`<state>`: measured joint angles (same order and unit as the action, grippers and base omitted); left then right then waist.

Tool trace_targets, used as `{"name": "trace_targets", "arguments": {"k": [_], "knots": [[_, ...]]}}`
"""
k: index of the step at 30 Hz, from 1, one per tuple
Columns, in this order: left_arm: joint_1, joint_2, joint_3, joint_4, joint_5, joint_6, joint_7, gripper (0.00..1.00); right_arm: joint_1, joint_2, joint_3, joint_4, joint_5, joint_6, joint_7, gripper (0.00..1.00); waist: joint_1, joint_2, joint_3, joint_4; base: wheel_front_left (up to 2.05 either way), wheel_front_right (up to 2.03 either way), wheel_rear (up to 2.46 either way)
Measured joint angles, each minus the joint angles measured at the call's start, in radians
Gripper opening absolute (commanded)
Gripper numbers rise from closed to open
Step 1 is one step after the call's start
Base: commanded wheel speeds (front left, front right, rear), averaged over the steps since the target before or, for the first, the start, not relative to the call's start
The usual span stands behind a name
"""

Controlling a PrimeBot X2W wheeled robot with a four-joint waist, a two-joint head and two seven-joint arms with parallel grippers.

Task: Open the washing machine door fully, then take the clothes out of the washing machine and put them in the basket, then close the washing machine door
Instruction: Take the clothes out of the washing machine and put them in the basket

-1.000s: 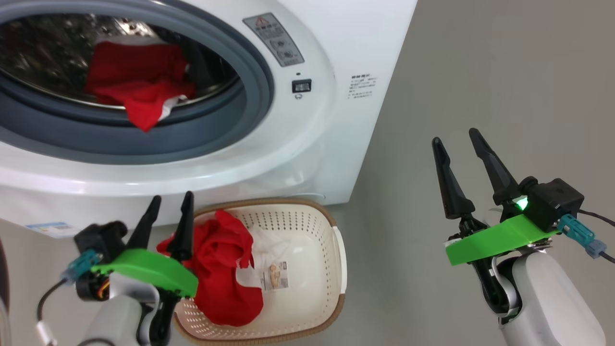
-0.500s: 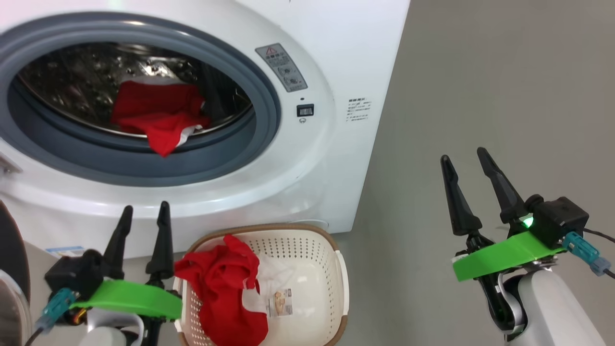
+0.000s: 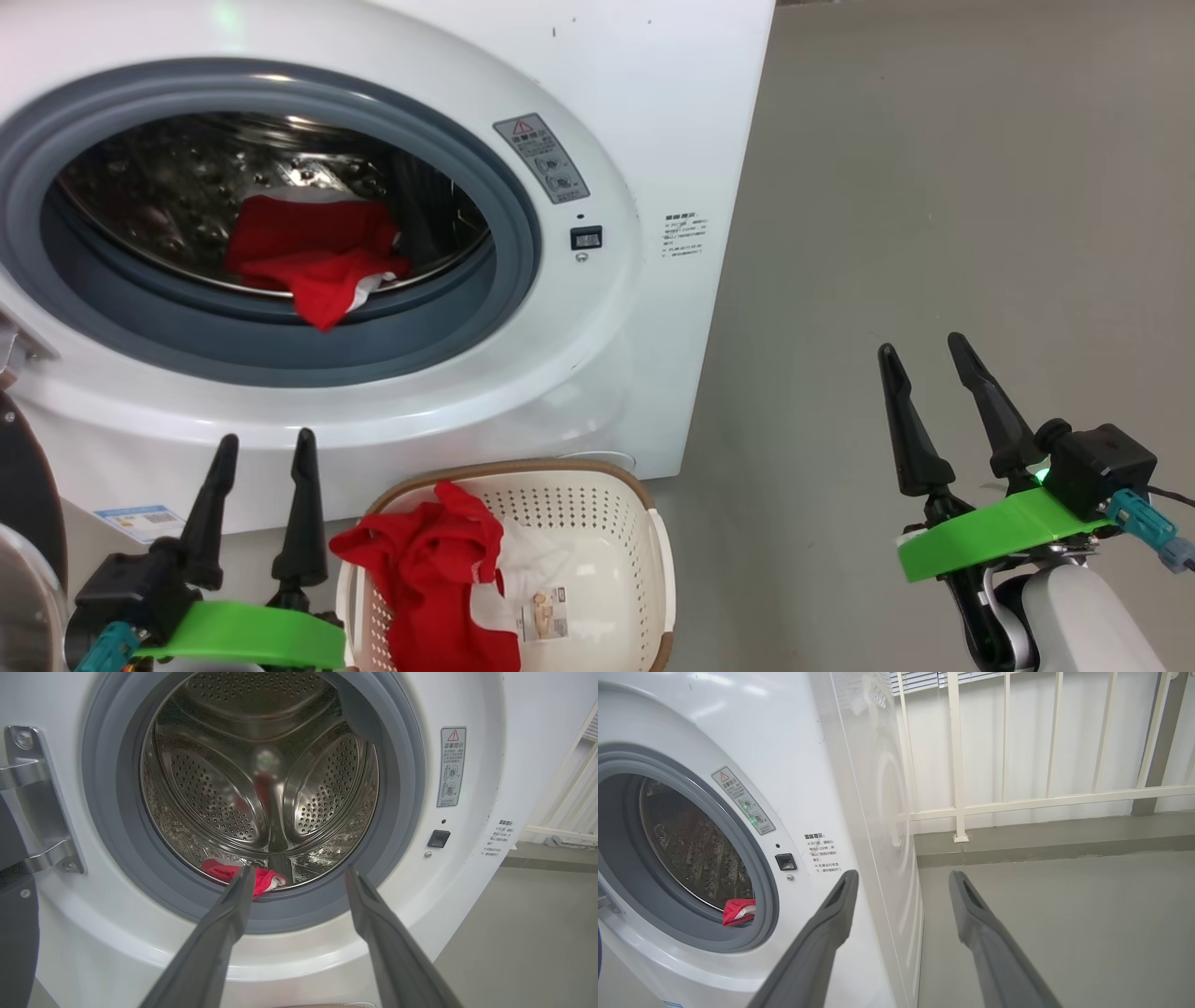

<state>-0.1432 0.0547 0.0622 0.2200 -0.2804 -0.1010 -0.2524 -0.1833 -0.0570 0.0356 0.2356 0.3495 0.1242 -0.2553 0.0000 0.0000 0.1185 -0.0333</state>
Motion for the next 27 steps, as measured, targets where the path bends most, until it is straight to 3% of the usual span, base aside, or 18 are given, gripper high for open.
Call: {"name": "trace_targets", "arguments": {"k": [27], "knots": [[0.000, -0.016, 0.021, 0.015, 0.017, -0.023, 0.000, 1.00, 0.000, -0.010, 0.006, 0.003, 0.002, 0.000, 0.000, 1.00, 0.0000, 0.0000, 0.011, 0.011, 0.00, 0.00, 0.00]]}}
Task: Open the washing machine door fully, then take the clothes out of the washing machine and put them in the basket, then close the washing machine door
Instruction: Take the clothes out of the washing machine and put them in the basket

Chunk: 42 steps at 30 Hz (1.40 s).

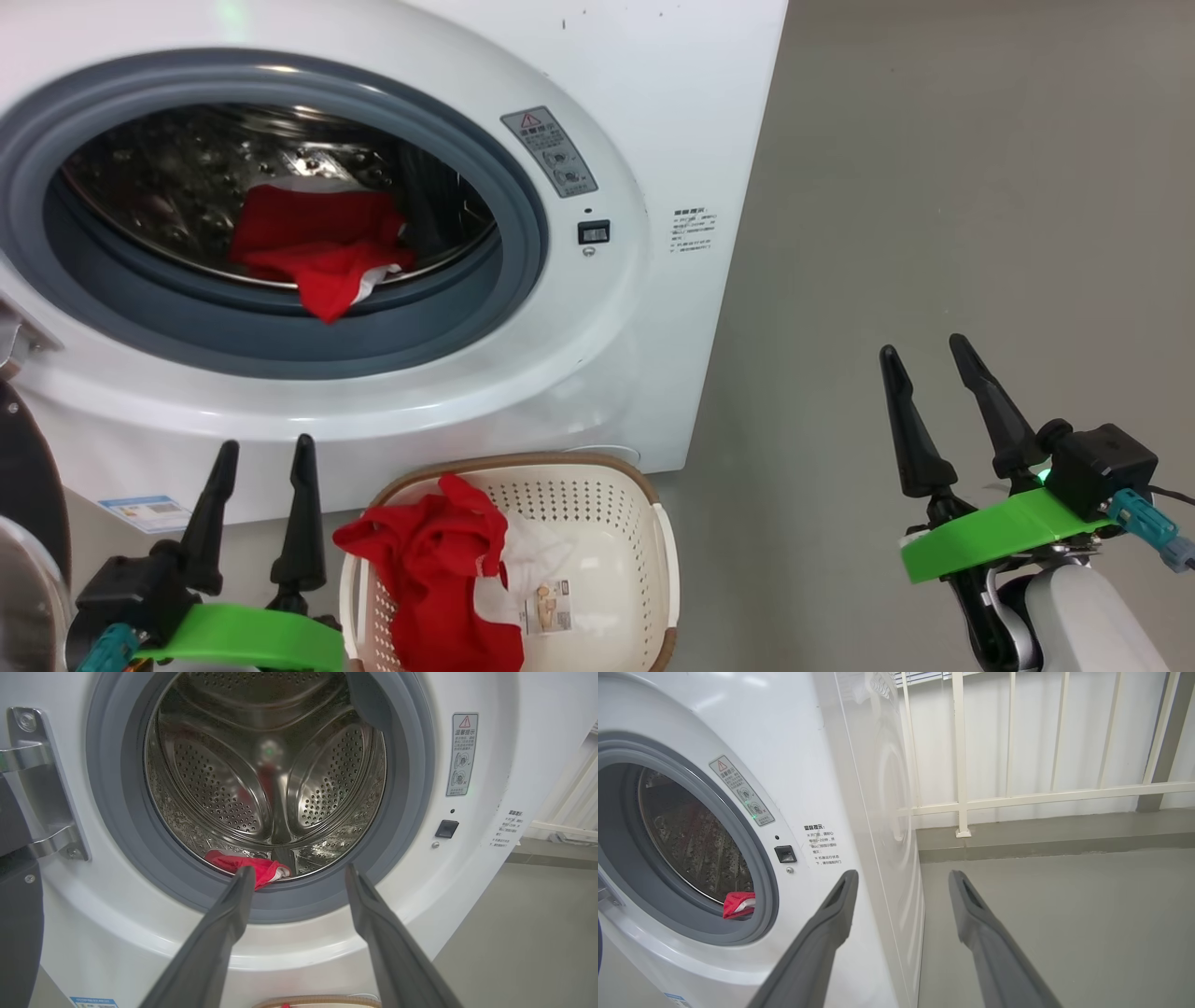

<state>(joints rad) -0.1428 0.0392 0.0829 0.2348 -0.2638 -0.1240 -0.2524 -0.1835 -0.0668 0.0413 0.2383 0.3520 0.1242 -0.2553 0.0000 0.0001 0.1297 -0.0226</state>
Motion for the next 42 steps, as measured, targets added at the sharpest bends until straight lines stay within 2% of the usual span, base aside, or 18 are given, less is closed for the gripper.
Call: {"name": "trace_targets", "arguments": {"k": [8, 14, 26, 33, 39, 42], "knots": [[-0.047, -0.001, 0.007, 0.082, -0.010, 0.000, 0.000, 1.00, -0.003, -0.010, 0.002, 0.004, 0.000, 0.000, 0.000, 1.00, 0.0000, 0.0000, 0.018, 0.001, 0.00, 0.00, 0.00], [-0.166, 0.001, 0.001, 0.153, 0.001, -0.001, 0.000, 1.00, -0.025, -0.018, 0.012, 0.006, 0.008, 0.000, 0.000, 1.00, 0.0000, 0.0000, 0.053, -0.001, 0.00, 0.00, 0.00], [-0.459, 0.022, 0.000, 0.402, -0.031, -0.001, 0.000, 1.00, -0.117, -0.023, 0.028, 0.000, -0.002, 0.000, 0.000, 1.00, -0.0001, 0.0000, 0.182, -0.024, 0.00, 0.00, 0.00], [-0.642, 0.075, 0.024, 0.542, -0.031, 0.002, 0.000, 1.00, -0.176, -0.024, 0.043, -0.026, -0.002, 0.000, 0.000, 1.00, 0.0000, 0.0000, 0.263, -0.047, 0.00, 0.00, 0.00], [-0.758, 0.114, 0.023, 0.669, -0.008, 0.036, 0.000, 1.00, -0.216, -0.025, 0.070, -0.029, -0.003, 0.000, 0.000, 1.00, 0.0000, 0.0000, 0.327, -0.075, 0.00, 0.00, 0.00], [-0.820, 0.124, 0.018, 0.730, -0.004, 0.037, 0.004, 1.00, -0.228, -0.026, 0.077, -0.026, 0.000, 0.000, 0.000, 1.00, 0.0000, 0.0000, 0.356, -0.090, 0.00, 0.00, 0.00]]}}
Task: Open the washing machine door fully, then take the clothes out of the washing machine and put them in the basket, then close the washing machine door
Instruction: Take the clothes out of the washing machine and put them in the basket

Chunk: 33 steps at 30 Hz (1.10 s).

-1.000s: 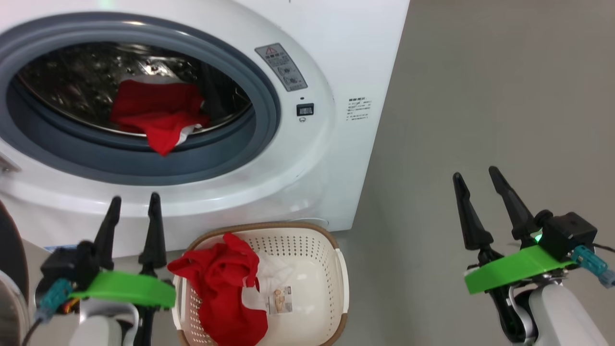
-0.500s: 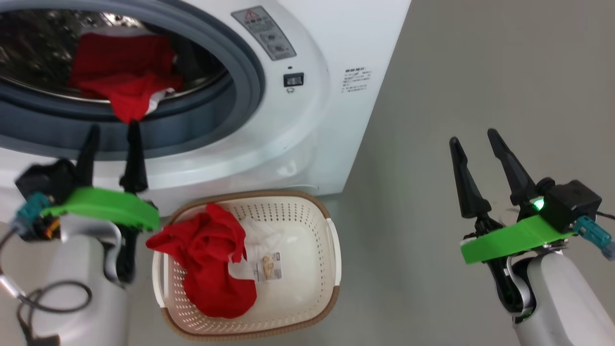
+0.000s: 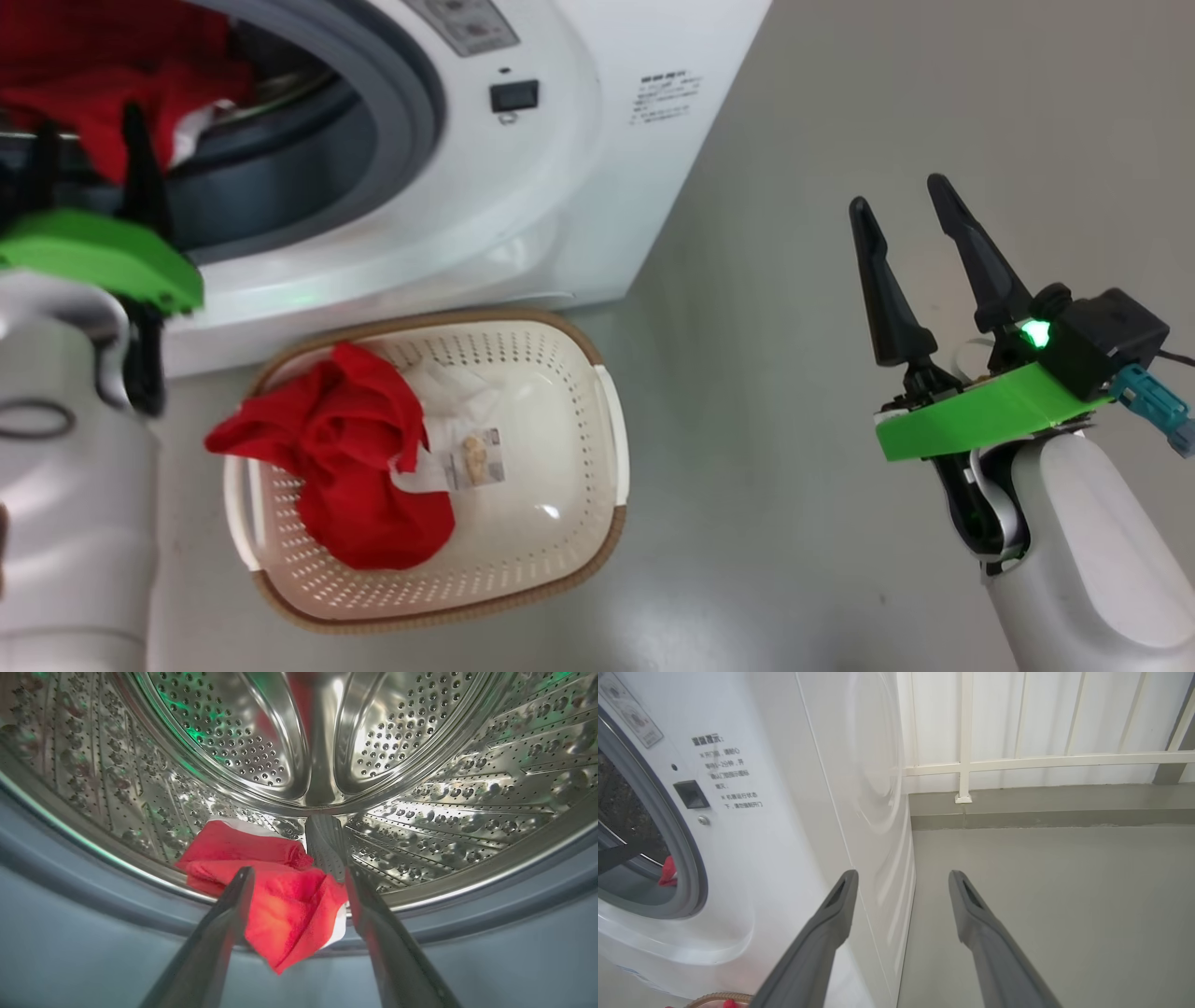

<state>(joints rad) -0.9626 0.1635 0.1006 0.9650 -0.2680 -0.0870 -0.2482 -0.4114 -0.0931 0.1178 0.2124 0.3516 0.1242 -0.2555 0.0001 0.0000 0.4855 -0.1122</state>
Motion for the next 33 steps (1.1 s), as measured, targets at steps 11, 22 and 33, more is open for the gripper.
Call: {"name": "trace_targets", "arguments": {"k": [11, 22, 33], "knots": [[-0.167, 0.077, -0.039, 0.211, 0.040, 0.075, 0.141, 1.00, -0.037, -0.001, 0.047, 0.011, 0.029, 0.000, 0.000, 1.00, 0.0000, 0.0000, 0.072, -0.066, 0.00, 0.00, 0.00], [-0.205, 0.097, -0.100, 0.286, 0.082, 0.088, 0.239, 0.00, -0.039, 0.004, 0.069, 0.000, 0.052, 0.000, 0.000, 1.00, 0.0000, 0.0000, 0.066, -0.090, 0.00, 0.00, 0.00], [-0.153, 0.087, -0.092, 0.269, 0.054, 0.077, 0.047, 0.00, -0.031, 0.012, 0.062, -0.002, 0.047, 0.000, 0.000, 1.00, 0.0000, 0.0000, 0.036, -0.079, 0.00, 0.00, 0.00]]}}
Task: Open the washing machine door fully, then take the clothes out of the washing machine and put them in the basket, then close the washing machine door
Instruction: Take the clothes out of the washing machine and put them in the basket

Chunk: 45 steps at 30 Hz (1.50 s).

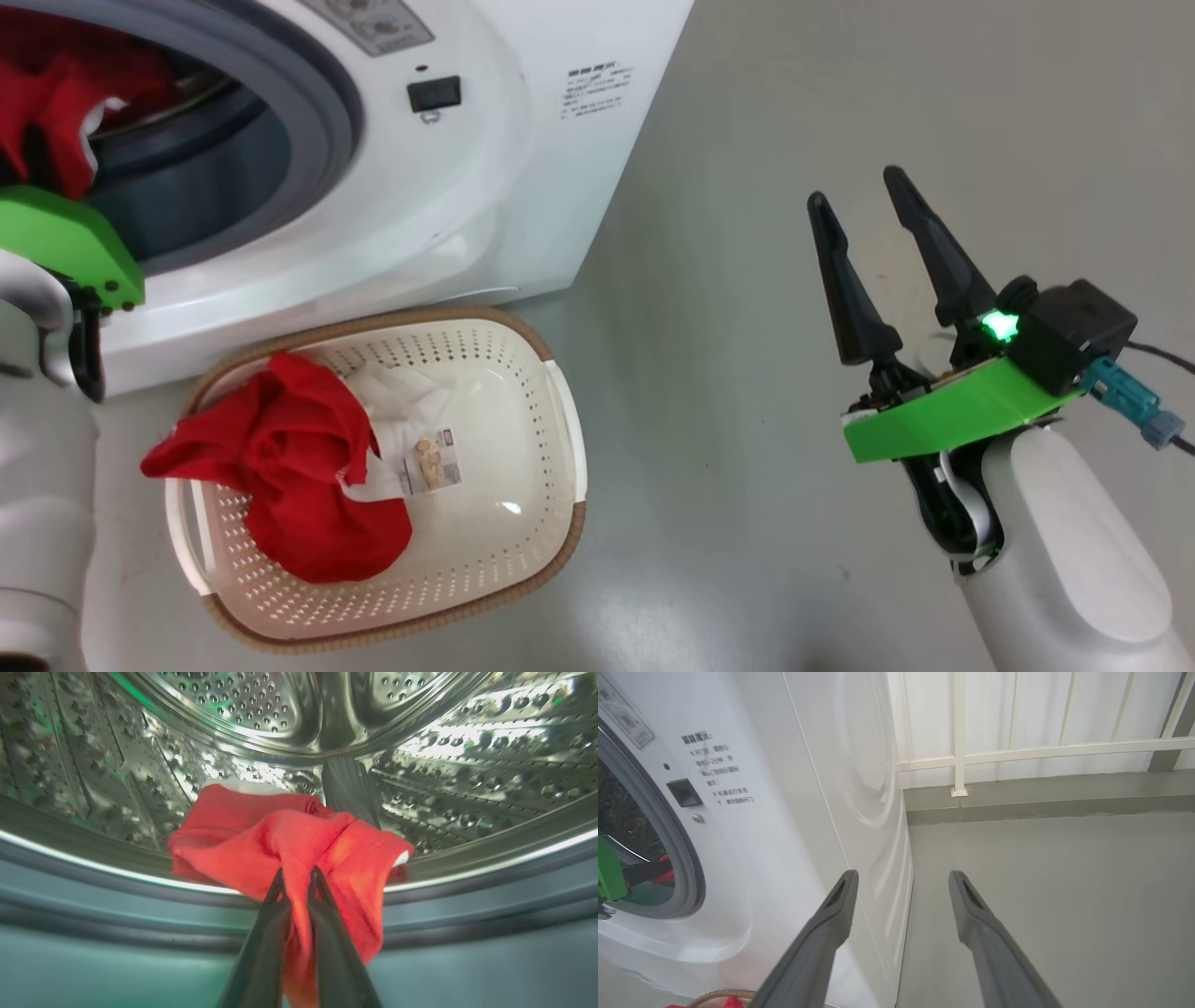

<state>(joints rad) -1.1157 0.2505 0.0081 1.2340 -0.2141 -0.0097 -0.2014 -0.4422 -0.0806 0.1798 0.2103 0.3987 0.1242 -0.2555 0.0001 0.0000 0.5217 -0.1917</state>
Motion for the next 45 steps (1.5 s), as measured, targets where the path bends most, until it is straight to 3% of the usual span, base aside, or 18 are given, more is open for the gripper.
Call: {"name": "trace_targets", "arguments": {"k": [9, 19, 35, 45], "knots": [[0.090, -0.013, 0.021, -0.155, -0.027, -0.027, -0.048, 0.00, 0.032, 0.012, -0.004, 0.002, -0.005, 0.000, 0.000, 1.00, 0.0000, 0.0000, -0.044, 0.024, 0.00, 0.00, 0.00], [0.331, -0.041, 0.067, -0.546, -0.024, -0.035, -0.048, 0.00, 0.070, 0.016, -0.004, 0.004, -0.021, 0.000, 0.000, 1.00, 0.0000, 0.0001, -0.111, 0.060, 0.00, 0.00, 0.00], [0.709, -0.134, 0.092, -1.058, 0.043, 0.011, -0.051, 0.00, 0.146, 0.018, -0.010, 0.014, -0.024, 0.000, 0.000, 1.00, -0.0001, 0.0000, -0.254, 0.113, 0.00, 0.00, 0.00], [0.840, -0.174, 0.040, -1.307, 0.073, 0.040, -0.050, 0.00, 0.169, 0.020, -0.018, 0.014, -0.024, 0.000, 0.000, 1.00, -0.0001, 0.0000, -0.296, 0.128, 0.00, 0.00, 0.00]]}}
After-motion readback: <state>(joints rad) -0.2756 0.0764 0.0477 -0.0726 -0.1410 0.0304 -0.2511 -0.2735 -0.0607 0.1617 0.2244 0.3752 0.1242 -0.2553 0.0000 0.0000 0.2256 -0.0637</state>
